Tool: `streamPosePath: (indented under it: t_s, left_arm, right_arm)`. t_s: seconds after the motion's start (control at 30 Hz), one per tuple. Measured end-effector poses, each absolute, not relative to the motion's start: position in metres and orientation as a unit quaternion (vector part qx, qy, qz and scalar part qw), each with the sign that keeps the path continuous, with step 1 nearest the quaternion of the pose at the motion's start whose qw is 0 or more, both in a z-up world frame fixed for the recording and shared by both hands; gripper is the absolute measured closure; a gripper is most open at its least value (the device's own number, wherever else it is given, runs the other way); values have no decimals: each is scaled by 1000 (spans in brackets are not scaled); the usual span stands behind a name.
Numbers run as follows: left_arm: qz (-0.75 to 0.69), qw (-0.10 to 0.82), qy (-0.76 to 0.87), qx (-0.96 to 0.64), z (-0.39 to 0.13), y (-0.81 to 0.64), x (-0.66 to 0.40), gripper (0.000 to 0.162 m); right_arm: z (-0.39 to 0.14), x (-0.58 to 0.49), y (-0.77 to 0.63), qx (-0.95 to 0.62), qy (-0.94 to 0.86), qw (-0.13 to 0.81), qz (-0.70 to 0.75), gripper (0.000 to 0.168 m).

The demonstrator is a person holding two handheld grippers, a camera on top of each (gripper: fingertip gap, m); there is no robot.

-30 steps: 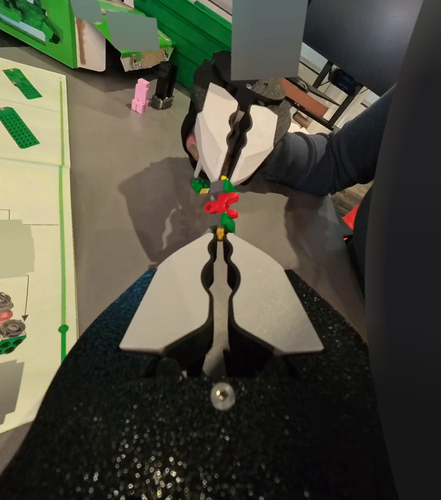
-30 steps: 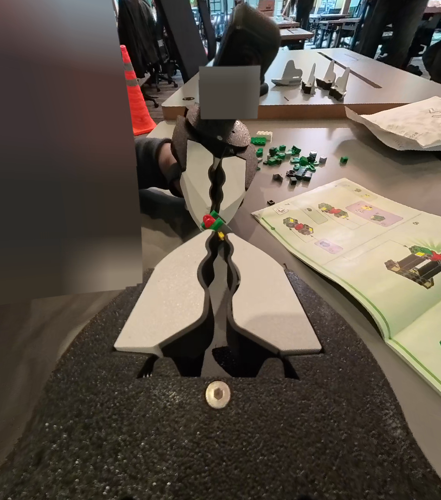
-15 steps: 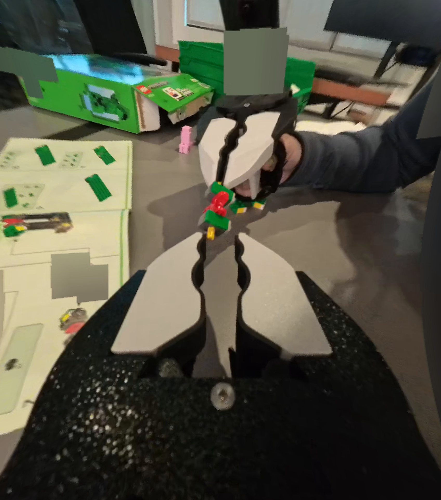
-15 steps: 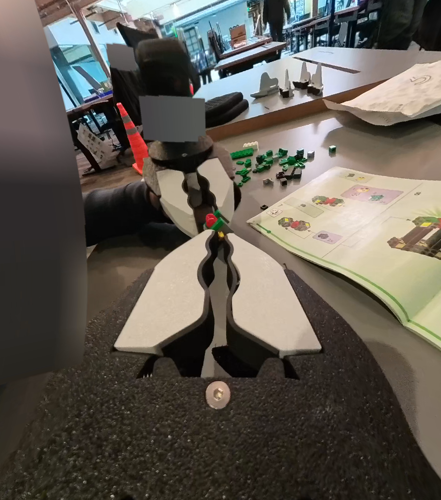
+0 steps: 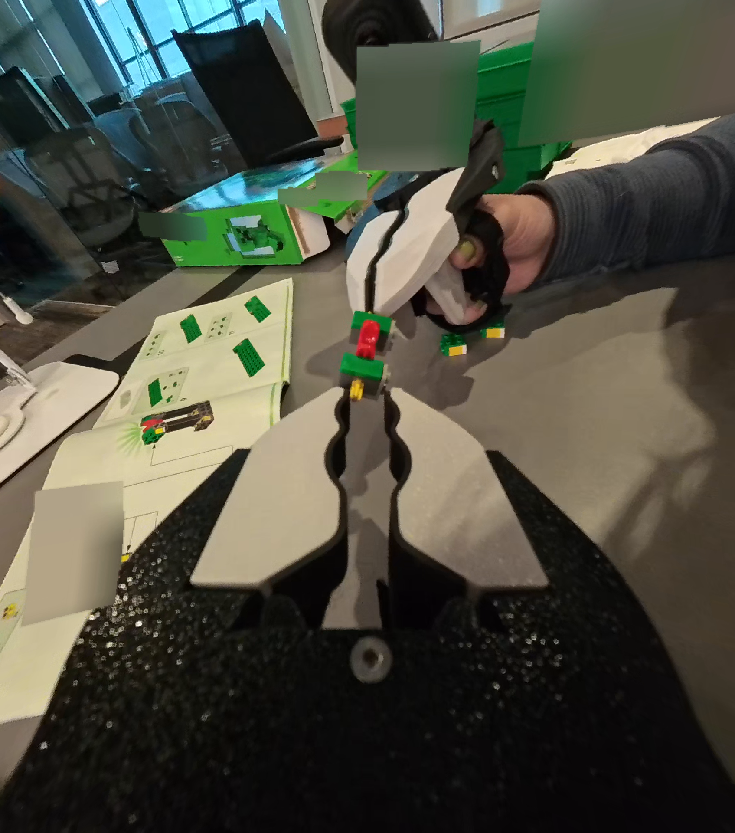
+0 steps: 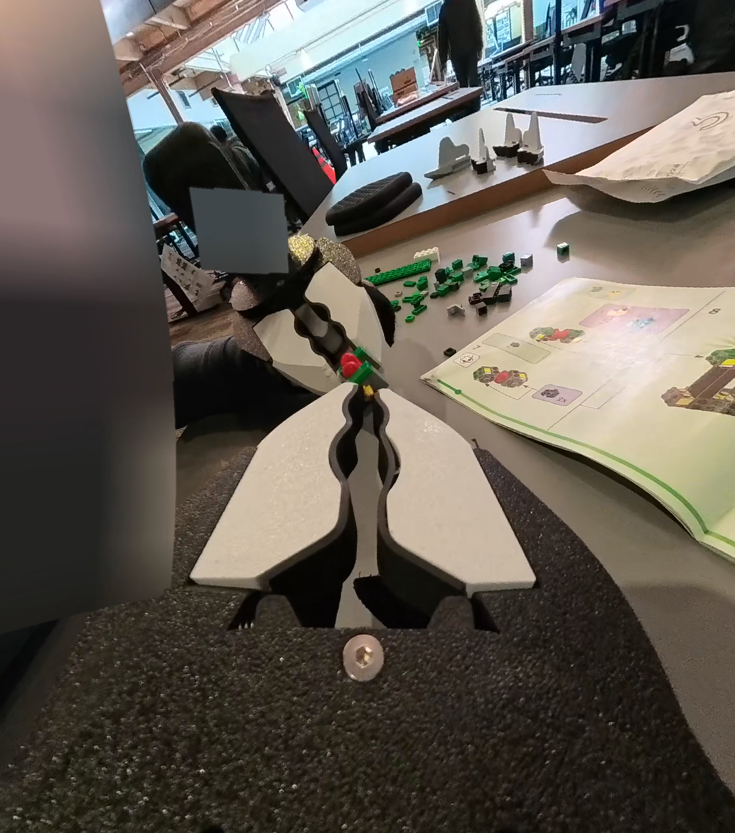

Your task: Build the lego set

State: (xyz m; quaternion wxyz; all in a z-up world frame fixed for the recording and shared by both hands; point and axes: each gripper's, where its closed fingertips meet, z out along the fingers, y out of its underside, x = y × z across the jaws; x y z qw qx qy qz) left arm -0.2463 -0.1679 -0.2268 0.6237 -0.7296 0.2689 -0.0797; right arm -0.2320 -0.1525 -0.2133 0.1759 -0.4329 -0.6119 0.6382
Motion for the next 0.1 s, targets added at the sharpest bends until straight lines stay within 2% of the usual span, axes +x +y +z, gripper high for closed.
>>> streamPosePath:
  t_s: [0.03, 0.1]
  left_arm:
    - [-79, 623, 270, -730, -227, -168, -246, 148]
    - [-78, 624, 271, -729, -227, -168, -246, 148]
  right_arm:
    - [-213, -232, -152, -433, -611, 176, 638, 165]
    - [-213, -232, -152, -434, -610, 175, 639, 165]
